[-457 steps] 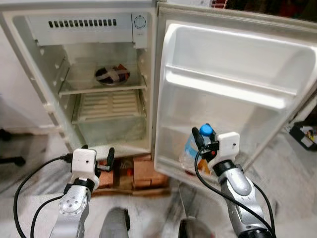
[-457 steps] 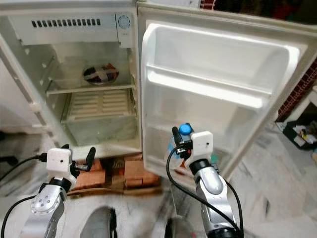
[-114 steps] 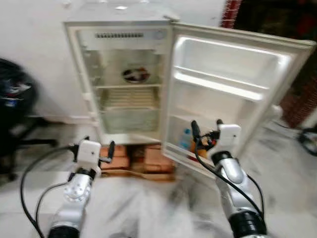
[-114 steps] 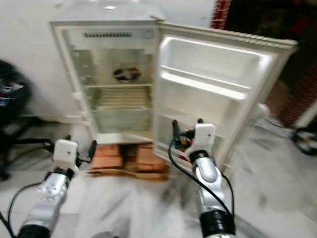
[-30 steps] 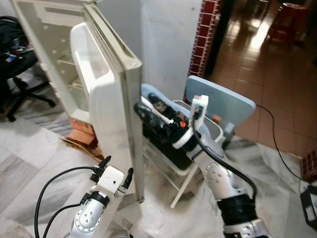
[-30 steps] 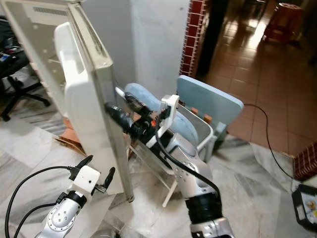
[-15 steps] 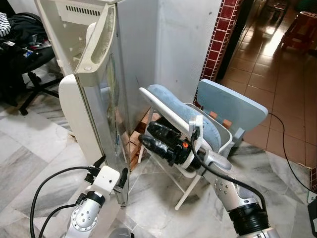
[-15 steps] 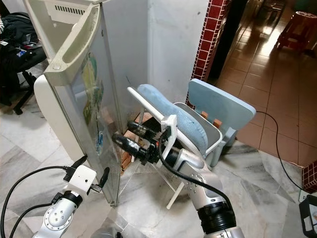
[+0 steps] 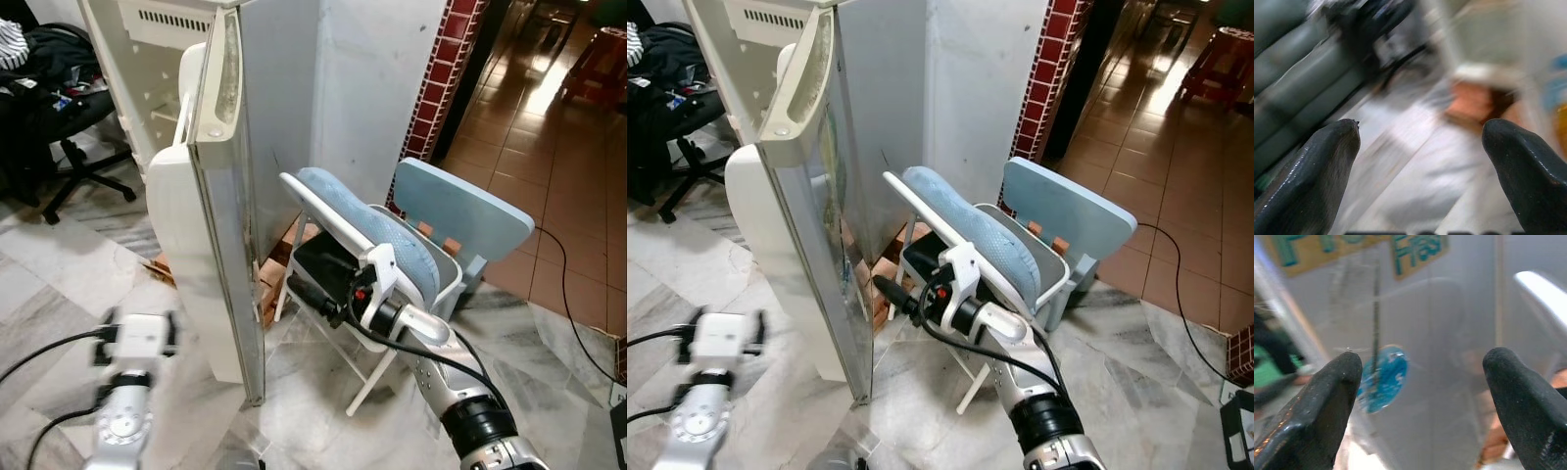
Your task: Restocking fridge
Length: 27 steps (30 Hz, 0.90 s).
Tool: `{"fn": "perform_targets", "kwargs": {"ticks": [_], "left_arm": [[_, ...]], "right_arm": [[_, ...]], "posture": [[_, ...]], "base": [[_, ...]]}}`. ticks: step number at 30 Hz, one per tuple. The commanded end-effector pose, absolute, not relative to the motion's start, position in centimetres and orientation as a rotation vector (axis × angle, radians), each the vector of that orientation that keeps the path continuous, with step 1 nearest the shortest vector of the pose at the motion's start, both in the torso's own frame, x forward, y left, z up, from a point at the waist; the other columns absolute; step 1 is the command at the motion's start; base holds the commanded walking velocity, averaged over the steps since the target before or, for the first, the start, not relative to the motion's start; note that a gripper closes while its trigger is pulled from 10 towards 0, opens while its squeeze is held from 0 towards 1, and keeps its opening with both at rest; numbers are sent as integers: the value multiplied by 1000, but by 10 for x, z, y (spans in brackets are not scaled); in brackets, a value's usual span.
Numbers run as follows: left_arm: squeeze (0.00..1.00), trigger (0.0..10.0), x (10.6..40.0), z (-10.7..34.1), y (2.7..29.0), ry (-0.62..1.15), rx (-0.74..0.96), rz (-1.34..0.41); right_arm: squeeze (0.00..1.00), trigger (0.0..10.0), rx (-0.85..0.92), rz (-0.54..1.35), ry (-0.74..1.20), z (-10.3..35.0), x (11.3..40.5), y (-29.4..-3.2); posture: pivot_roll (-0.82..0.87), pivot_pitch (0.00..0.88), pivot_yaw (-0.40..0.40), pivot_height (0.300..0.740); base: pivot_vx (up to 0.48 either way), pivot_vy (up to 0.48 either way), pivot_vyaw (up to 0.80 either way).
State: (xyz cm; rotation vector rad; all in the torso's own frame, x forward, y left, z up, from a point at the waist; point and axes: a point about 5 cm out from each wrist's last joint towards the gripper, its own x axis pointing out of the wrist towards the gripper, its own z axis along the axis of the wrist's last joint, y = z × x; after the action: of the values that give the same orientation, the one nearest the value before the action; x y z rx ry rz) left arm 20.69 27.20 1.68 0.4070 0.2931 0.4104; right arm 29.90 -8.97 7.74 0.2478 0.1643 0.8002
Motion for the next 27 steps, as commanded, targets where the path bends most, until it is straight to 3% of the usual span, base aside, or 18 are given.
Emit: {"fn": "perform_targets", "kwargs": {"ticks": [1,7,13,14,16,17,19,25,27], "left_arm": [[0,10000,201,11,278,333,390,447],[0,10000,185,-5,254,366,314,270],[0,10000,179,-11,237,365,314,169],[0,10000,178,-13,232,368,312,148],[0,10000,178,-16,232,377,308,157],[0,10000,176,-22,236,397,291,169],[0,10000,175,-26,238,414,285,169],[0,10000,172,-34,239,443,264,163],[0,10000,172,-40,241,468,259,165]], "right_arm": [[0,10000,222,751,143,82,306,-93],[0,10000,164,508,94,101,341,-88],[0,10000,250,528,18,132,355,-65],[0,10000,319,583,-13,147,357,-52],[0,10000,568,966,-131,196,332,-13],[0,10000,695,1302,-231,229,295,1],[0,10000,720,1477,-257,236,272,1],[0,10000,689,1378,-177,218,292,-6],[0,10000,580,1252,-102,194,301,-12]], "posture": [[103,0,-46,740],[114,0,-43,740],[120,0,-45,740],[127,0,-48,740],[133,0,-54,740],[137,0,-57,740],[139,0,-60,740],[140,0,-67,740],[134,0,-69,740]], "base": [[0,0,0],[0,0,0],[0,0,0],[0,0,0],[0,0,0],[0,0,0],[0,0,0],[0,0,0],[0,0,0]]}}
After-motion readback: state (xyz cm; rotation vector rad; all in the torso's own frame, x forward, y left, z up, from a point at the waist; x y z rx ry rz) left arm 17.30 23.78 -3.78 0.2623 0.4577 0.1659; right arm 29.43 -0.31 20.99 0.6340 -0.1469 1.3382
